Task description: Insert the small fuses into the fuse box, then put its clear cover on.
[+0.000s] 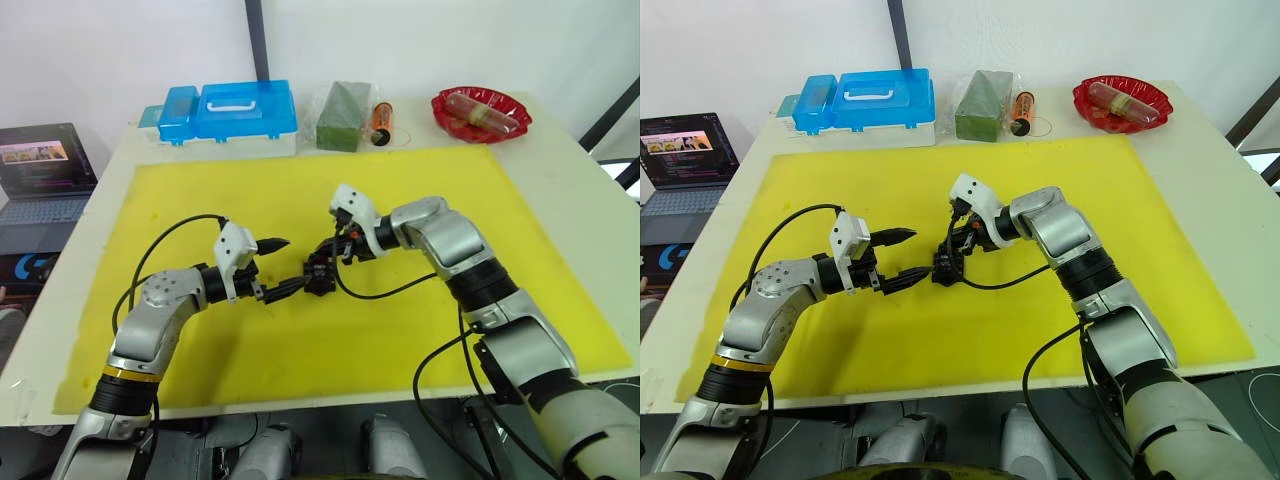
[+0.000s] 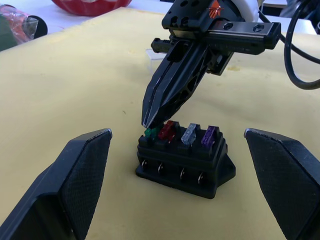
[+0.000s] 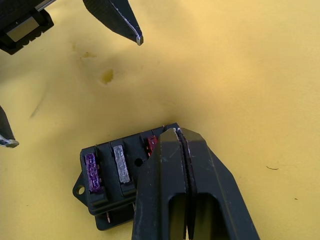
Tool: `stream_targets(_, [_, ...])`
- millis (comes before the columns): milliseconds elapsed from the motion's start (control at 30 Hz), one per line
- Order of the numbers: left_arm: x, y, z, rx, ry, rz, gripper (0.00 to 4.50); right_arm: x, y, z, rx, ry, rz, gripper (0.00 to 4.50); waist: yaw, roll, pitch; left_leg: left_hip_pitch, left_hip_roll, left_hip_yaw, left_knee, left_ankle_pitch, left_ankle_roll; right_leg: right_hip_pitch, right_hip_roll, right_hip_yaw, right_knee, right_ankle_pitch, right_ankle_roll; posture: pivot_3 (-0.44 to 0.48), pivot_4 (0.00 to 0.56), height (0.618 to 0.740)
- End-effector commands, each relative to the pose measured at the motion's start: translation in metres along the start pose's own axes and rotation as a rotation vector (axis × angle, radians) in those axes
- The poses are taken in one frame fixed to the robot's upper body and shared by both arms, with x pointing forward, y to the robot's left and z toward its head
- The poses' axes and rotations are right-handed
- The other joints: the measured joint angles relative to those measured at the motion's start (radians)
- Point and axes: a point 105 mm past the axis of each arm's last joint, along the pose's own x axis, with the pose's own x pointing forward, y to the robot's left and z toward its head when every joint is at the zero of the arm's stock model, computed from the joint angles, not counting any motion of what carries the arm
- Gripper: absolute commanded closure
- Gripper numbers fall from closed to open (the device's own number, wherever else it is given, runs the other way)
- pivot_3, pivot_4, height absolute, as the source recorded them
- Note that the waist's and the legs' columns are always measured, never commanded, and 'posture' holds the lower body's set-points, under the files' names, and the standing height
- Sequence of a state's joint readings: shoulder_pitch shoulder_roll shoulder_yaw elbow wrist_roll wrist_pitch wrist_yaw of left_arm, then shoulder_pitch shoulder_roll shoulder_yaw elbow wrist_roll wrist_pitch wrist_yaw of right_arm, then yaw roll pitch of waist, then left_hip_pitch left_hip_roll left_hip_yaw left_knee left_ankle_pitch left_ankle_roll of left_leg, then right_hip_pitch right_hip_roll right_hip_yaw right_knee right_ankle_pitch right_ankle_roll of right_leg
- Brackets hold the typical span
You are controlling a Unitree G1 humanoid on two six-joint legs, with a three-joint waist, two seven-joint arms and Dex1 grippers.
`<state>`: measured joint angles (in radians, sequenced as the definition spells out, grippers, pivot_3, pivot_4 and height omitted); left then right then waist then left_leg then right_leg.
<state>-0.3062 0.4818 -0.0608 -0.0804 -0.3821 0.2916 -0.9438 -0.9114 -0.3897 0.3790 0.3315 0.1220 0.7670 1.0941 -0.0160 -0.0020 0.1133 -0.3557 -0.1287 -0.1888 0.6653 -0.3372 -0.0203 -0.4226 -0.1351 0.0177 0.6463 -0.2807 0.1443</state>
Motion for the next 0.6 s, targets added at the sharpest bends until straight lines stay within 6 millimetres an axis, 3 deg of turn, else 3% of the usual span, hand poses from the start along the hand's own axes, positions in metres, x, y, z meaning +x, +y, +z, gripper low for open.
stream_targets(33, [-0.003,0.000,0.008,0.041,-0.017,0.000,0.00,0.012,0.002,-0.047,0.103,0.135,0.014,4.48,0.000,0.000,0.000,0.000,0.000,0.000,0.000,0.000,0.000,0.000,0.000,0.000,0.000,0.000,0.000,0.000,0.150,0.740])
stream_targets(367, [-0.008,0.001,0.006,0.046,-0.010,-0.004,0.00,-0.002,0.006,-0.005,-0.055,-0.044,0.014,4.48,-0.001,0.000,0.000,-0.001,0.000,0.000,0.000,0.000,0.000,-0.001,0.000,0.000,0.000,0.000,0.000,0.000,0.150,0.740])
stream_targets(600, [-0.011,0.002,0.009,0.047,-0.016,-0.012,0.00,-0.025,0.009,0.031,-0.196,-0.204,-0.060,4.48,-0.002,0.000,0.002,-0.002,0.000,0.000,0.000,0.000,0.000,-0.002,0.000,0.000,0.000,0.000,0.000,0.000,0.150,0.740])
